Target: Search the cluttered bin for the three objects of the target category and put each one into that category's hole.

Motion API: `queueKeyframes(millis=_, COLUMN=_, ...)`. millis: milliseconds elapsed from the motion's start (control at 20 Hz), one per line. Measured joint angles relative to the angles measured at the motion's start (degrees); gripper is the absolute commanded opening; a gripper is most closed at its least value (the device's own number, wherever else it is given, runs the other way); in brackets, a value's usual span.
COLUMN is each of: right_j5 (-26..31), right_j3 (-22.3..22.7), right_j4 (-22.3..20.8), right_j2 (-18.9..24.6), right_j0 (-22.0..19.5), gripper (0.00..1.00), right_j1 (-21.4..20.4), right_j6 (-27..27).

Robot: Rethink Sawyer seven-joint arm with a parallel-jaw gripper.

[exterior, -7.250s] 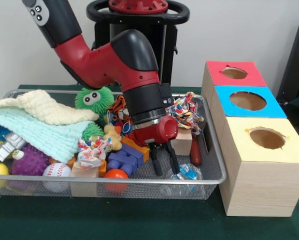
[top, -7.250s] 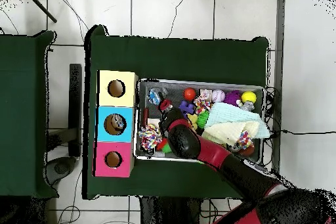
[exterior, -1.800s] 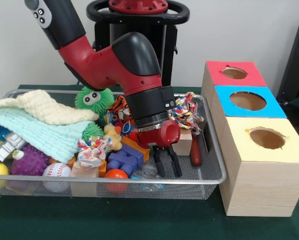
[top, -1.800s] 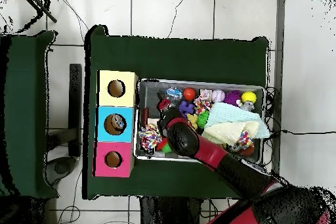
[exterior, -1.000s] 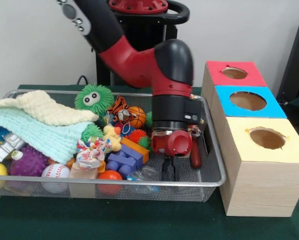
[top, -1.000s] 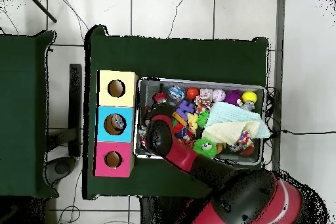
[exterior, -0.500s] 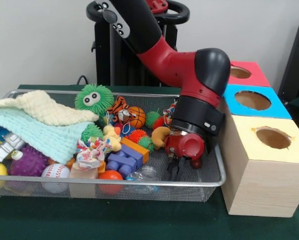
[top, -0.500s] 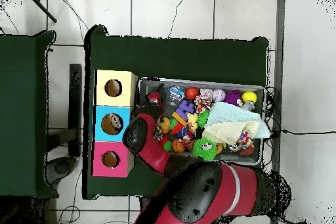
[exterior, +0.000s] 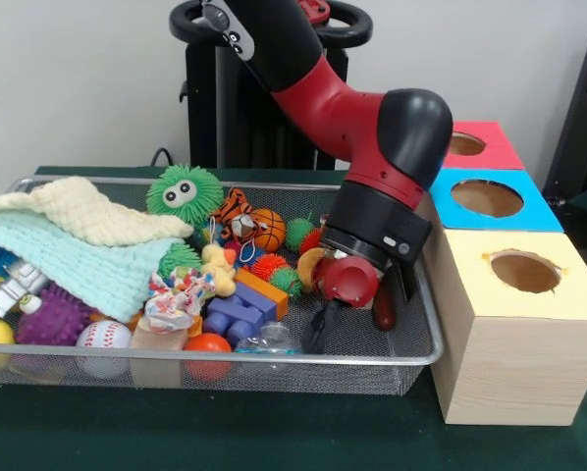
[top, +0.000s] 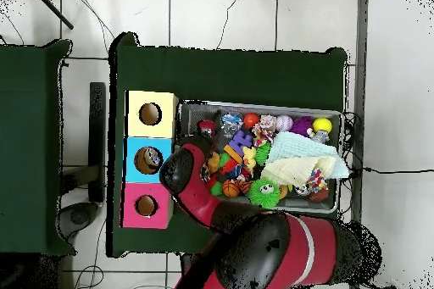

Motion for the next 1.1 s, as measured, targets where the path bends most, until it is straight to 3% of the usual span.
queueKeyframes(millis=500, right_j5=0.0, right_j3=4.6, right_j4=1.7, right_j2=-0.1, right_j0=-0.1, gripper=1.0, right_j1=-4.2, right_j6=8.5)
queueKeyframes(millis=1100, right_j5=3.2, right_j3=6.0, right_j4=1.7, right_j2=-1.6, right_j0=-0.2, gripper=1.0, right_j1=-6.7, right_j6=9.4)
